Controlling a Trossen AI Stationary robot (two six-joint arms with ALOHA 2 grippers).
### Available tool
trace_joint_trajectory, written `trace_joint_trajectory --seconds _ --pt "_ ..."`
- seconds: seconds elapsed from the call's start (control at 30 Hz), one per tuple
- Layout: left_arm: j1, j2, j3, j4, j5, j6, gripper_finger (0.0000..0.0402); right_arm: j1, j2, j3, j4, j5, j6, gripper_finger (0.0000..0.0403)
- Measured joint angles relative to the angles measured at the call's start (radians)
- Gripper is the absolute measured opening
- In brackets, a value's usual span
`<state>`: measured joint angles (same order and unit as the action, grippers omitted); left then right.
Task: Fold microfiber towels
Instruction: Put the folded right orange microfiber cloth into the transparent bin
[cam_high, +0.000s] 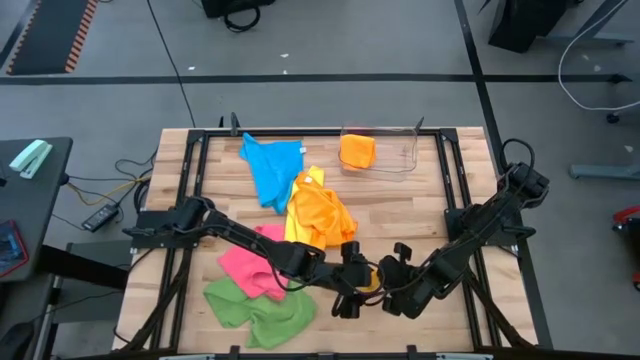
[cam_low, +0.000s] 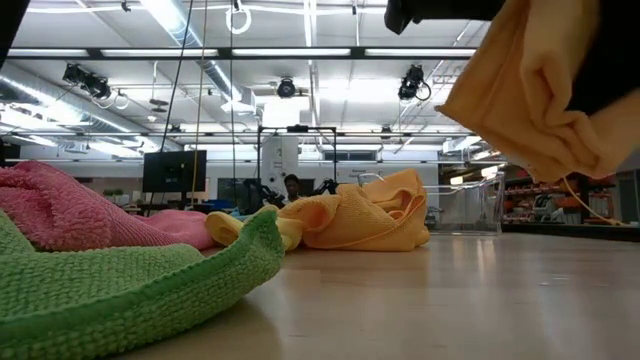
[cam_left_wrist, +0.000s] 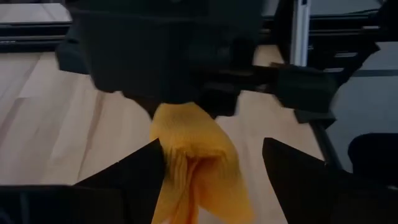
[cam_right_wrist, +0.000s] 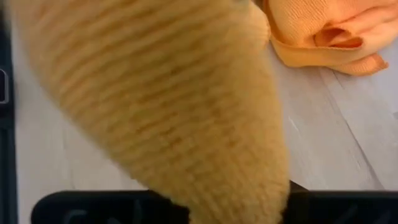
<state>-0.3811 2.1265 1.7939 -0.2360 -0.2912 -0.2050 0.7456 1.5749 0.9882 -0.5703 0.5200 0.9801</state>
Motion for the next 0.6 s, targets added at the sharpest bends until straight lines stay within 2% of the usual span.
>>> trace_joint_trajectory --seconds 0.23,0.4,0.6 --pt "0.012 0.000 0.000 0.008 -0.015 0.011 0.0278 0.000 0.000 0.000 0.021 0.003 0.004 0.0049" --pt "0.011 0.019 -0.001 -0.083 -0.012 0.017 0.0262 0.011 -0.029 0.004 0.019 0.017 -0.004 0.0049" --pt "0.011 0.035 -0.001 -0.089 -0.014 0.034 0.0239 0.010 -0.059 0.007 0.019 0.028 -0.019 0.0049"
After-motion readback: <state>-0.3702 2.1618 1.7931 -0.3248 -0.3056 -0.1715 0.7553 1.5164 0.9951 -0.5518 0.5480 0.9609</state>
